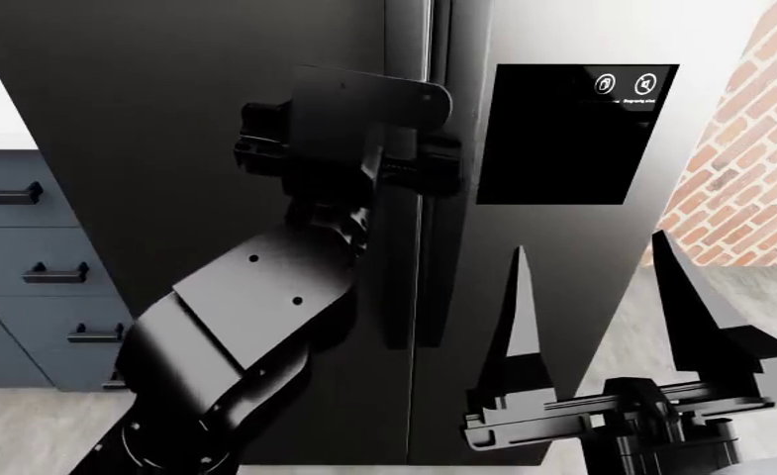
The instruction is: Open the fridge door
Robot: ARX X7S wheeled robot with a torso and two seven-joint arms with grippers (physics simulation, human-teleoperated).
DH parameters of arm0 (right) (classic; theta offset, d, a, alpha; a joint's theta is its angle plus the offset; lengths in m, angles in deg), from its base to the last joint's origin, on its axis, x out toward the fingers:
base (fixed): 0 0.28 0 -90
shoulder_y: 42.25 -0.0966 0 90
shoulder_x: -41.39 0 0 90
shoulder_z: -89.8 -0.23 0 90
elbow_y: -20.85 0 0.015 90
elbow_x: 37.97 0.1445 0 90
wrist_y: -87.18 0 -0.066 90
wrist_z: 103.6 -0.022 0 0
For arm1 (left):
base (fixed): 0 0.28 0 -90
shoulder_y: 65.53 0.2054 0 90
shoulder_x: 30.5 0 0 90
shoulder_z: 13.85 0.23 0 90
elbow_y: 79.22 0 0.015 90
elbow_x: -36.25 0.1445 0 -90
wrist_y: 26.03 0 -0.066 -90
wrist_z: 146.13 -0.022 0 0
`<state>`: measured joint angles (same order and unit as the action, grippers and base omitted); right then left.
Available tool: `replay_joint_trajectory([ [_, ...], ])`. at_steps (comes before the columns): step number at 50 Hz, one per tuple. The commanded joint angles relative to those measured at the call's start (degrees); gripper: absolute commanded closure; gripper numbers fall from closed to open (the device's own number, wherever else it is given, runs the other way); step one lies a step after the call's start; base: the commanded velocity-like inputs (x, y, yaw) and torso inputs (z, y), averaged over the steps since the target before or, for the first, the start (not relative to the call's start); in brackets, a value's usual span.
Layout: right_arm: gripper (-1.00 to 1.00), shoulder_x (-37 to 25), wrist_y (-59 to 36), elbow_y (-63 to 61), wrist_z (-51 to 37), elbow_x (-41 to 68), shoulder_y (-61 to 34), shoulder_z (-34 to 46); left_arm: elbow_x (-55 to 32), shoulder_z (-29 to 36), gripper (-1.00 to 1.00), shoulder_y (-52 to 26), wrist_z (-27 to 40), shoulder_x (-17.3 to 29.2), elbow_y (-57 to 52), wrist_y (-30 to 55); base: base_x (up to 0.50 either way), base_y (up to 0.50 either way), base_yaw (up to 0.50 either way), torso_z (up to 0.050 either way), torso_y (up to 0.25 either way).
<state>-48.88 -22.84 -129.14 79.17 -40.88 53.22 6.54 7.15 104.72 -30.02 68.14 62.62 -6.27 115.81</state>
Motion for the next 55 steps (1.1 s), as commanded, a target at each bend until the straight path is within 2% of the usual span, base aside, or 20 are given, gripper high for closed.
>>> replay_joint_trajectory([
  [1,-1.0,0.0,0.02,0.0,0.07,-0.02,0.02,-0.07,-0.95,0.01,-1.0,-0.16,-1.9,0.74,6.12,-4.19,0.0,0.0,0.0,0.0,0.0],
  [26,-1.0,-0.12,0.04,0.0,0.15,0.71,0.06,-0.68,-1.73,2.69,-1.0,-1.84,-5.12,1.22,15.89,-9.52,0.0,0.0,0.0,0.0,0.0],
  [55,-1.0,-0.15,-0.08,0.0,0.09,0.91,-0.15,-0.79,-2.86,5.68,-1.0,-3.32,-8.31,1.46,21.92,-13.31,0.0,0.0,0.0,0.0,0.0],
])
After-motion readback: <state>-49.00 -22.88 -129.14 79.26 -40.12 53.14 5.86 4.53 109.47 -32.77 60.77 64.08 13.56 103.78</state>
